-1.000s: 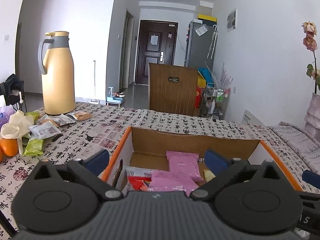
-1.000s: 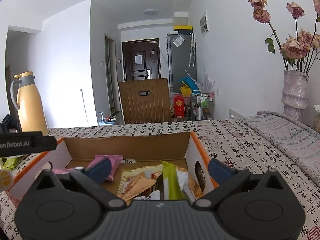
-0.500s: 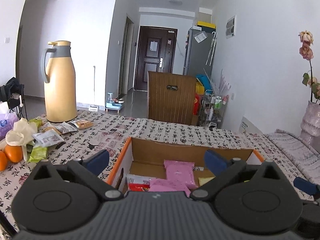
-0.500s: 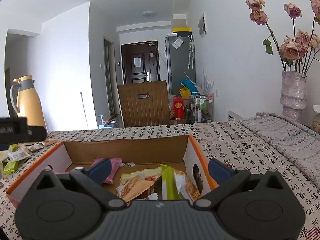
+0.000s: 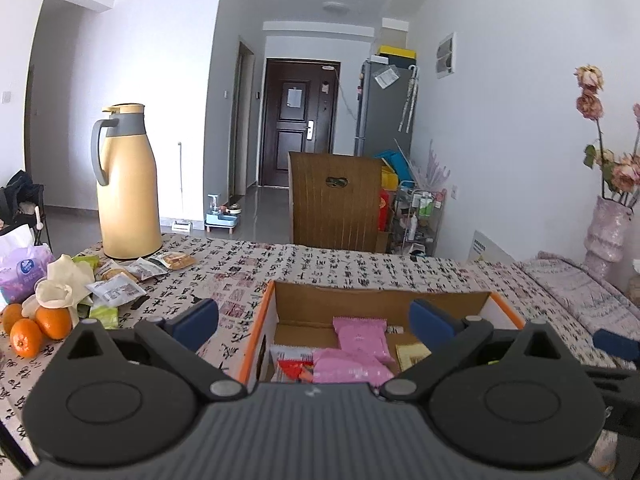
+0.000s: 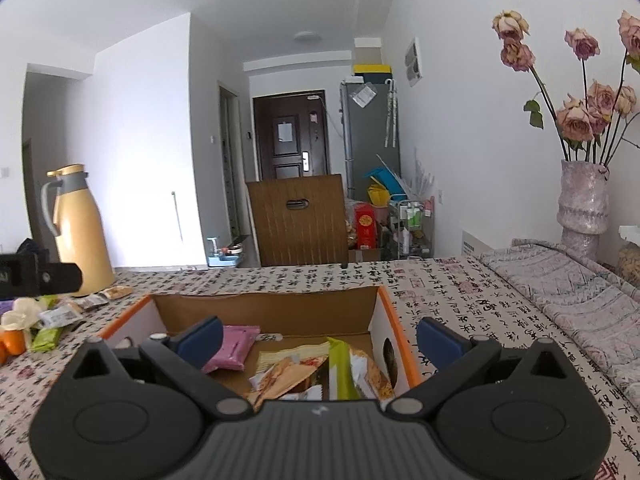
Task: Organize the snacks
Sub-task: 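Move both open grippers back over the remaining snack pile, then close the right gripper on a cracker packet with a clear window, then grasp a white cracker packet with the left gripper while the right holds its packet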
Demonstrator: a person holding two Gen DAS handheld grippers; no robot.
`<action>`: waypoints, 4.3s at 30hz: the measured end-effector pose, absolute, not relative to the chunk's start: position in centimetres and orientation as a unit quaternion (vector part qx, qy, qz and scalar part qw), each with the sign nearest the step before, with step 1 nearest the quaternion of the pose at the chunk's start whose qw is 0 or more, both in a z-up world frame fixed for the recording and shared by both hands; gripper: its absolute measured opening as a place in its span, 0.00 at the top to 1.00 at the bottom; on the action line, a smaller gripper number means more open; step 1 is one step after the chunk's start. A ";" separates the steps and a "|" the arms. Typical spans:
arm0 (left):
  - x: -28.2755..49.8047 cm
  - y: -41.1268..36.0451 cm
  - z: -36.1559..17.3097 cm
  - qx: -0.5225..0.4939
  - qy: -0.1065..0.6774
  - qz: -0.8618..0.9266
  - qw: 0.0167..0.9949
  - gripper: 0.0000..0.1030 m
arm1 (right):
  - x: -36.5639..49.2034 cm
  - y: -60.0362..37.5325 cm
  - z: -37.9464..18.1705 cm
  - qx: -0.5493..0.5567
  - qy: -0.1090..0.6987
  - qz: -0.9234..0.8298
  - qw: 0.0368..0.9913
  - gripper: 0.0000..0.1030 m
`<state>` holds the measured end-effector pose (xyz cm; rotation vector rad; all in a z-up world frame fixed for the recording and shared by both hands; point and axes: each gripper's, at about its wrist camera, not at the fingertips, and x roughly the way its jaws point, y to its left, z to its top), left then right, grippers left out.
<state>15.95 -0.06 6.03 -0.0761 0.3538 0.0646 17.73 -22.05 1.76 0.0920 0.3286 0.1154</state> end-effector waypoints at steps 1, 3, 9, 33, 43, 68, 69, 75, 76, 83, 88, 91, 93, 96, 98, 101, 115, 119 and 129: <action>15.5 0.0 5.9 -0.034 0.177 0.030 0.983 0.00 | 17.3 -22.1 1.9 0.044 0.163 0.061 0.984 0.00; 14.7 0.2 5.6 -0.028 0.180 0.026 0.983 0.00 | 16.3 -21.9 1.9 0.038 0.164 0.069 0.983 0.00; 12.5 0.9 4.1 -0.004 0.199 0.018 0.980 0.00 | 13.4 -21.5 1.4 0.018 0.172 0.088 0.981 0.00; 10.2 2.5 -3.3 -0.005 0.256 0.018 0.967 0.00 | 9.7 -21.1 -4.1 0.006 0.267 0.079 0.960 0.00; 10.4 3.0 -3.3 -0.020 0.260 0.020 0.965 0.00 | 9.8 -21.0 -4.5 0.003 0.276 0.072 0.958 0.00; 10.4 3.1 -3.3 -0.028 0.260 0.021 0.965 0.00 | 13.0 -19.0 -5.9 -0.008 0.324 0.106 0.940 0.43; 10.3 3.1 -3.3 -0.028 0.260 0.022 0.965 0.00 | 13.0 -18.9 -6.1 -0.010 0.328 0.107 0.939 0.43; 10.4 3.1 -3.4 -0.027 0.263 0.023 0.964 0.00 | 12.8 -18.6 -6.5 -0.019 0.327 0.111 0.938 0.49; 10.4 3.1 -3.4 -0.027 0.263 0.023 0.964 0.00 | 12.8 -18.5 -6.5 -0.021 0.326 0.111 0.939 0.49; 10.5 3.2 -3.5 -0.026 0.266 0.025 0.963 0.00 | 12.8 -18.7 -6.4 -0.021 0.325 0.115 0.939 0.55; 10.8 3.3 -3.5 -0.030 0.278 0.025 0.960 0.00 | 12.5 -19.1 -6.3 -0.008 0.315 0.113 0.942 0.61; 11.0 3.3 -3.3 -0.030 0.287 0.021 0.957 0.00 | 12.0 -19.5 -5.9 0.001 0.298 0.110 0.948 0.62; 10.9 3.1 -2.9 -0.027 0.288 0.019 0.957 0.00 | 11.7 -19.7 -5.7 0.004 0.287 0.109 0.952 0.62; 10.7 2.5 -2.2 -0.022 0.287 0.010 0.958 0.00 | 11.4 -20.0 -5.5 0.010 0.277 0.108 0.955 0.62; 10.7 1.7 -1.7 -0.018 0.288 0.006 0.958 0.00 | 11.3 -20.1 -5.4 0.013 0.272 0.107 0.956 0.62; 11.0 0.4 -1.5 -0.009 0.301 0.004 0.954 0.00 | 11.1 -20.3 -5.3 0.017 0.265 0.106 0.958 0.62; 13.6 -2.5 -4.2 -0.004 0.366 0.019 0.931 0.00 | 10.6 -20.4 -5.1 0.023 0.250 0.109 0.962 0.61; 13.8 -2.1 -4.7 -0.017 0.369 0.019 0.929 0.01 | 10.6 -20.4 -5.1 0.023 0.249 0.109 0.962 0.61; 13.6 -2.9 -5.4 -0.009 0.366 -0.008 0.930 0.29 | 10.6 -20.4 -5.2 0.022 0.250 0.109 0.962 0.61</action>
